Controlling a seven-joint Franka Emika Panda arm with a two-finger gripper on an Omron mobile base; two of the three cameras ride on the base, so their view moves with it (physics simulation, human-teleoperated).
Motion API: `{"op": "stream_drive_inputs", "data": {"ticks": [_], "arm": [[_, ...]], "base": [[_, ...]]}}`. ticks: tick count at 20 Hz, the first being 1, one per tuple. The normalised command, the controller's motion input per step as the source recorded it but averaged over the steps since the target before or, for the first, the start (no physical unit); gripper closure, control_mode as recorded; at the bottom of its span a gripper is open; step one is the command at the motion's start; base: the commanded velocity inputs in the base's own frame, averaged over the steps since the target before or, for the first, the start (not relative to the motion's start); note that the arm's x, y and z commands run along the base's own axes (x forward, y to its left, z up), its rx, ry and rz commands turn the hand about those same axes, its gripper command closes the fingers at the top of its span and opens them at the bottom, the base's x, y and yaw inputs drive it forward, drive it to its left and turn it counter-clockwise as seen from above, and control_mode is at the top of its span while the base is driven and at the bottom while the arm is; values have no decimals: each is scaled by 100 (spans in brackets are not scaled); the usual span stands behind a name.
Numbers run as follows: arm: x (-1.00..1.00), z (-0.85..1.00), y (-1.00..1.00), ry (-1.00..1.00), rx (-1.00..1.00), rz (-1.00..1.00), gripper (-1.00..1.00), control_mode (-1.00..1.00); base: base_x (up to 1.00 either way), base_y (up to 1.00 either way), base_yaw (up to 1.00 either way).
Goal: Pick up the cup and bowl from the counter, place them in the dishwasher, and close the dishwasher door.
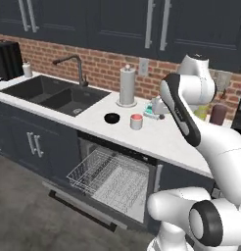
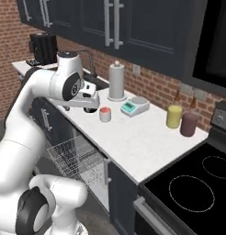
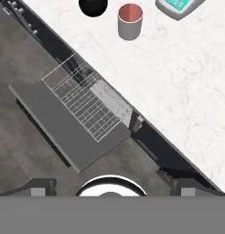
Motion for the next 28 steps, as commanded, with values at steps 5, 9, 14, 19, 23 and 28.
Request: {"op": "stream_drive_inputs", "data": {"ticks": [5,9,14,19,23,28], "arm": [[0,0,0,0,0,0,-100,100],[0,0,0,0,0,0,-100,100],[0,0,0,0,0,0,-100,100],[0,0,0,0,0,0,-100,100],[0,0,0,0,0,0,-100,100],[0,0,0,0,0,0,-100,100]], "base": [[0,-13,65],[0,-43,55],[-1,-53,39],[0,-39,13],[-5,-43,5],[-10,-50,4]]}}
